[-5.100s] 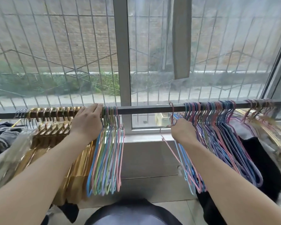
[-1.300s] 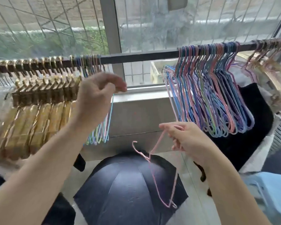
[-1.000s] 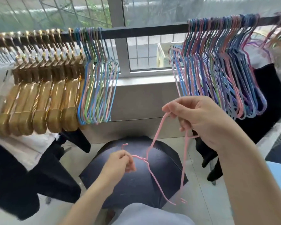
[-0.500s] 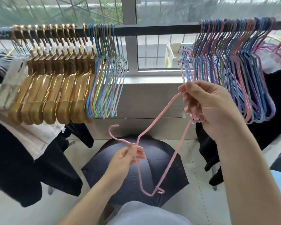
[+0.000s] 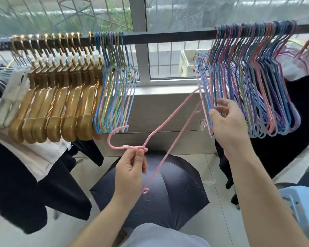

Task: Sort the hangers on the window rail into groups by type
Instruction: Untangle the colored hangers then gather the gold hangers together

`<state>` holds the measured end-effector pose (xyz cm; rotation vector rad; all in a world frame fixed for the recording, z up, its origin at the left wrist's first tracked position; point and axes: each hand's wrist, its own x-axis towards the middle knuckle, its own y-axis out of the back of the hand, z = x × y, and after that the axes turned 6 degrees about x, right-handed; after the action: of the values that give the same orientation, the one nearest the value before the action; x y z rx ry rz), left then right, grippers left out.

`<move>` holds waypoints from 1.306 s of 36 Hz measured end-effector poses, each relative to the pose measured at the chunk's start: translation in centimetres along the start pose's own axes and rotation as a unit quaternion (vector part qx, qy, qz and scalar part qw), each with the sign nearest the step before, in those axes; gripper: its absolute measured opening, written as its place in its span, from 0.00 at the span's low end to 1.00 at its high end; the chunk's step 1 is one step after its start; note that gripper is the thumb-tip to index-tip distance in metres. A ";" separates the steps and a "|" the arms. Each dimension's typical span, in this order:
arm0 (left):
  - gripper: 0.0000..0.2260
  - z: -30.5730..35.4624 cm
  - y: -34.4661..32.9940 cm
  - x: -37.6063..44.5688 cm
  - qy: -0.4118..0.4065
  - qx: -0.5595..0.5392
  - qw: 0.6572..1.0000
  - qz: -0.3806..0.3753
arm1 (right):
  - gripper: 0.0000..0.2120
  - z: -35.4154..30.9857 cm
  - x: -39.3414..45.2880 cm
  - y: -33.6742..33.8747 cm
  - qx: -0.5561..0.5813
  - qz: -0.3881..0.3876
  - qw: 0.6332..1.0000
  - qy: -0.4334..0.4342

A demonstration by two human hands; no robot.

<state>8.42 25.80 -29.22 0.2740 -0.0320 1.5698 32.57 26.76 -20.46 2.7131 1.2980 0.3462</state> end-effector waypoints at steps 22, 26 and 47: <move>0.04 3.3 -7.0 4.9 0.244 -0.092 0.960 -0.102 | 0.20 3.5 -4.0 -5.3 -0.007 -0.274 0.949 -0.155; 0.05 3.1 -7.8 4.9 0.246 -0.045 0.964 -0.091 | 0.28 3.6 -4.9 -4.9 0.031 -0.270 0.943 -0.192; 0.15 16.1 -1.4 16.1 -0.119 0.226 0.959 -0.122 | 0.07 -5.9 7.3 -4.5 -0.184 -0.021 0.980 0.072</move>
<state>12.34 38.55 -10.75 0.7969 0.1697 1.2764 32.16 35.27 -14.51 2.3832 1.1823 0.7143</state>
